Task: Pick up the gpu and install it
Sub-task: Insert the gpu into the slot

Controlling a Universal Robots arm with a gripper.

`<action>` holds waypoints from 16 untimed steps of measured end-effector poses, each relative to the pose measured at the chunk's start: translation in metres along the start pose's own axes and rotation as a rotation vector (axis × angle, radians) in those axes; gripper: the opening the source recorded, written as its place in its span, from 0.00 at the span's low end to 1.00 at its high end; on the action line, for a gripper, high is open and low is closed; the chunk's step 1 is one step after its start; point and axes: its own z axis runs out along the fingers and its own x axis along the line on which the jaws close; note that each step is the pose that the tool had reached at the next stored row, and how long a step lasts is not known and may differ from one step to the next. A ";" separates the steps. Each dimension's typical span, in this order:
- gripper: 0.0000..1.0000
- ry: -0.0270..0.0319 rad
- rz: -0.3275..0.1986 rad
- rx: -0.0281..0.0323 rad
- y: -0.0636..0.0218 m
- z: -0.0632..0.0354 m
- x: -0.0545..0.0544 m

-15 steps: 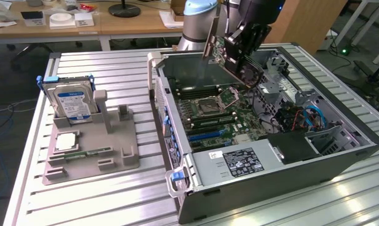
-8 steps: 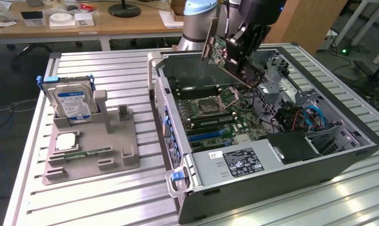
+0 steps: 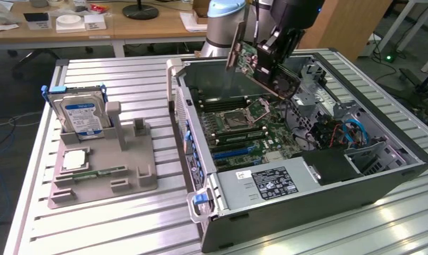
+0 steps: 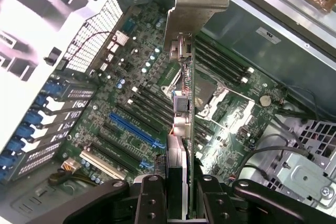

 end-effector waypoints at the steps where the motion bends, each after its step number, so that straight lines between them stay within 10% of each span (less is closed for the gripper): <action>1: 0.27 0.0004 -0.007 -0.0001 -0.0002 0.0000 0.000; 16: 0.27 0.0084 -0.130 -0.0001 -0.0029 -0.0002 0.002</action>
